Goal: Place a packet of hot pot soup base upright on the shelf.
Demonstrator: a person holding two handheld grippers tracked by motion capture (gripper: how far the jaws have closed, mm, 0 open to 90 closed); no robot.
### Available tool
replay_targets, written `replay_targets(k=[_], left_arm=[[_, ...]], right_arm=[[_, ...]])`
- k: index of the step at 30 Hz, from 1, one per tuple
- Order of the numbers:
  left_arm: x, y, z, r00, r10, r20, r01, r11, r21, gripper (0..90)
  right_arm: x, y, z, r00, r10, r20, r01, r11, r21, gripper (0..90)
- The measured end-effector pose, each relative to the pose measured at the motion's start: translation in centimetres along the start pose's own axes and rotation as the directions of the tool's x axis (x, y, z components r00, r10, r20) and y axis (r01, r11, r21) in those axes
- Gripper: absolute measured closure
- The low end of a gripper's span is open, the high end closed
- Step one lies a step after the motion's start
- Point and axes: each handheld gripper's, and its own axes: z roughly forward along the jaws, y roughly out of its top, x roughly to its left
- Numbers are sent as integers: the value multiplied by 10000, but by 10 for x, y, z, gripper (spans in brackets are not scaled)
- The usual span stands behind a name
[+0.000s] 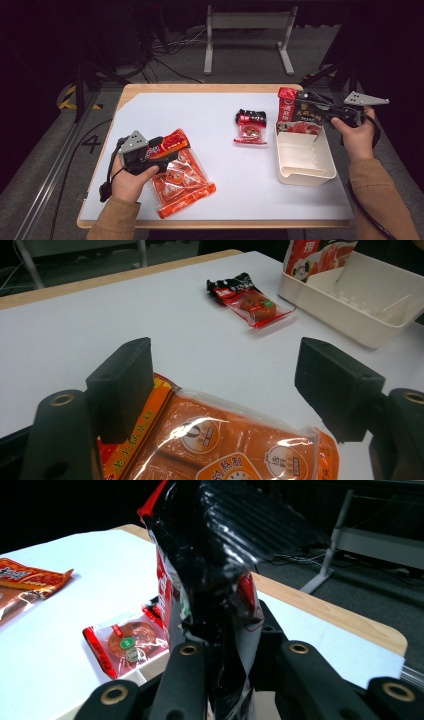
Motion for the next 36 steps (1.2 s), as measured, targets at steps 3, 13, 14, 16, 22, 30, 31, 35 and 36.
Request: replay_targets(k=[3, 13, 14, 16, 22, 30, 31, 35, 36], left_arm=[[0, 0, 0, 10000, -9, 53, 9, 10000, 25, 244], [3, 1, 1, 9999, -85, 119, 85, 10000, -9, 244], [3, 1, 1, 9999, -96, 117, 96, 10000, -19, 244], [3, 1, 2, 9999, -80, 144, 79, 10000, 26, 244], [4, 1, 5, 9999, -55, 118, 54, 10000, 70, 236], [7, 1, 8, 9999, -80, 127, 77, 9997, 245, 213], [8, 1, 8, 9999, -85, 90, 83, 9997, 231, 209], [10, 1, 9, 10000, 16, -4, -16, 9997, 236, 197], [11, 1, 8, 10000, 30, -19, -30, 9997, 247, 191]], right_arm=[[-1, -5, -3, 10000, 43, 90, -43, 10000, -13, 801], [1, -3, -4, 9994, -41, 332, 31, 9995, 302, 751], [1, -2, -4, 9994, -30, 357, 17, 9993, 363, 726], [3, 0, -5, 9987, -107, 493, 87, 9992, 389, 590], [5, 7, -12, 9968, -52, 802, 52, 10000, 9, 369], [14, 29, -31, 9948, -397, 942, 454, 9972, -594, 259], [17, 33, -34, 9949, -441, 910, 510, 9959, -754, 257], [30, 45, -41, 9936, -708, 876, 781, 9934, -834, 249], [33, 48, -42, 9935, -743, 867, 815, 9932, -827, 248]])
